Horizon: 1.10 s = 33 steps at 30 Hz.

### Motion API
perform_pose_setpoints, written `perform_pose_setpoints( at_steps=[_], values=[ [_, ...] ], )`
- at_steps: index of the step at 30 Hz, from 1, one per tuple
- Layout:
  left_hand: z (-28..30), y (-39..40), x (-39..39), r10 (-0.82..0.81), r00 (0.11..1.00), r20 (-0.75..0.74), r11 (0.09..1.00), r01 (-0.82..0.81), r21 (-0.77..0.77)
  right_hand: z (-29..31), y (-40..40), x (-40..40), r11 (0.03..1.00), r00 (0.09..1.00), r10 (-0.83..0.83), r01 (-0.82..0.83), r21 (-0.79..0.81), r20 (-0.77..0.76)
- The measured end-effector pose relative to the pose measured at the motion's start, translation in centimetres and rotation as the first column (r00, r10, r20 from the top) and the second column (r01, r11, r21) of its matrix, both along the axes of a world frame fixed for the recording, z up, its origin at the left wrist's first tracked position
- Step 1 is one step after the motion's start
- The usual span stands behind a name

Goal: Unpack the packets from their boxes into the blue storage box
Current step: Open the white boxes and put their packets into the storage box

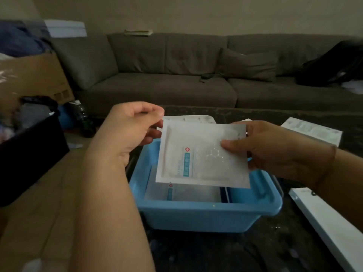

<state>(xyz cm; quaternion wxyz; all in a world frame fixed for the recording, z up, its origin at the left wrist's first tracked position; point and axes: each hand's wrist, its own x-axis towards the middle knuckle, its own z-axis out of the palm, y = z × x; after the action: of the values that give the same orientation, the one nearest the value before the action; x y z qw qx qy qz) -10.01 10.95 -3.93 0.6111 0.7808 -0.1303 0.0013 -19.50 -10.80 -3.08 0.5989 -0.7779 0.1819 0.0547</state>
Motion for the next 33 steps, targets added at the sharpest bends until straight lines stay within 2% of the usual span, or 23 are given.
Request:
perform_pose_setpoints(
  at_steps=[4,9,17,20,22,25,28,33],
  values=[
    [-0.1,0.1,0.7,0.150,0.988,-0.037,0.983,-0.153,-0.105,-1.3,1.6,1.3,0.999,0.994,0.020,-0.024,-0.035,-0.112],
    [0.2,0.5,0.9,0.168,0.985,-0.031,0.973,-0.170,-0.155,-2.9,2.9,2.0,0.998,0.979,0.048,-0.053,-0.021,-0.197],
    [0.2,0.0,0.3,0.131,0.991,-0.011,0.988,-0.132,-0.077,-4.1,3.4,2.6,0.993,0.965,0.072,-0.093,-0.073,-0.251],
    [0.1,0.1,0.0,-0.045,0.999,0.013,0.994,0.043,0.105,-4.0,3.5,2.2,0.975,0.966,0.116,-0.155,-0.156,-0.233],
    [-0.1,-0.2,-0.2,-0.248,0.968,-0.035,0.931,0.248,0.267,-3.7,3.8,2.0,0.942,0.964,0.154,-0.210,-0.262,-0.217],
    [-0.5,-1.7,-0.8,-0.455,0.873,-0.175,0.788,0.486,0.377,-3.0,4.1,1.9,0.871,0.945,0.221,-0.302,-0.387,-0.239],
    [-1.2,-2.6,-0.6,-0.463,0.848,-0.257,0.693,0.527,0.492,-2.5,4.2,1.8,0.777,0.923,0.275,-0.377,-0.503,-0.268],
    [-1.7,-2.1,0.3,-0.405,0.878,-0.253,0.687,0.475,0.549,-2.3,3.2,1.6,0.576,0.941,0.249,-0.333,-0.746,-0.228]
  ],
)
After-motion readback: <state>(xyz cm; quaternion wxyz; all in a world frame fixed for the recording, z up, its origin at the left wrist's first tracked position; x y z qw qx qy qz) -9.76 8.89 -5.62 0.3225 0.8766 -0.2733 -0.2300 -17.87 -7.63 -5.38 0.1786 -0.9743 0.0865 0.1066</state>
